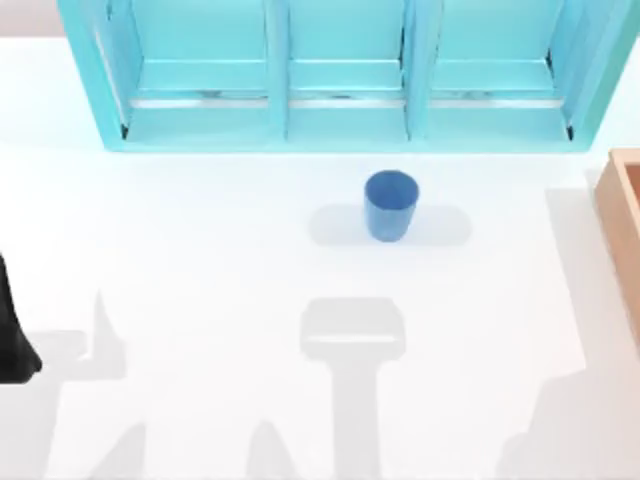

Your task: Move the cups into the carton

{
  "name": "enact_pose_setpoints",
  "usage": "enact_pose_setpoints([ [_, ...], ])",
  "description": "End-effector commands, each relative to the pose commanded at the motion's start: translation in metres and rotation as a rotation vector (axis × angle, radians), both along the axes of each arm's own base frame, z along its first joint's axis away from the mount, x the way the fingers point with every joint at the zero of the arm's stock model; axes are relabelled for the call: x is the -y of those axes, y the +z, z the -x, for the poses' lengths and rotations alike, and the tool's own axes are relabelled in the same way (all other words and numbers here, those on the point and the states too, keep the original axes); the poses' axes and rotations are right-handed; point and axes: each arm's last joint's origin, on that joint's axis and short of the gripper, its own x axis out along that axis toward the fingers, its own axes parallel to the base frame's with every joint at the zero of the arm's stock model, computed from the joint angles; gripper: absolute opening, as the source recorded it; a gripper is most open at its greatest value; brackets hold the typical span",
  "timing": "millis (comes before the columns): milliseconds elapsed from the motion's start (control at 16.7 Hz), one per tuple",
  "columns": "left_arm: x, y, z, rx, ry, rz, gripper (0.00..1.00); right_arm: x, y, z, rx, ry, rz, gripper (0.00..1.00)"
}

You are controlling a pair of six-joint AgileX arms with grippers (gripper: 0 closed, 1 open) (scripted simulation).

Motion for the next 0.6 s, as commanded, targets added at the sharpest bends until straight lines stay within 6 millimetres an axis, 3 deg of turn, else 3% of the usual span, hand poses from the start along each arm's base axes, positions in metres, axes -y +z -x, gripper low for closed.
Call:
enact_pose_setpoints([
  [360, 0.0, 0.0, 0.0, 0.0, 0.0, 0.0, 1.0, 0.0, 0.001, 0.0, 0.0, 0.0, 0.0, 1.0],
  [600, 0.0, 0.0, 0.0, 0.0, 0.0, 0.0, 1.0, 0.002, 0.027, -0.005, -0.008, 0.002, -0.004, 1.0],
])
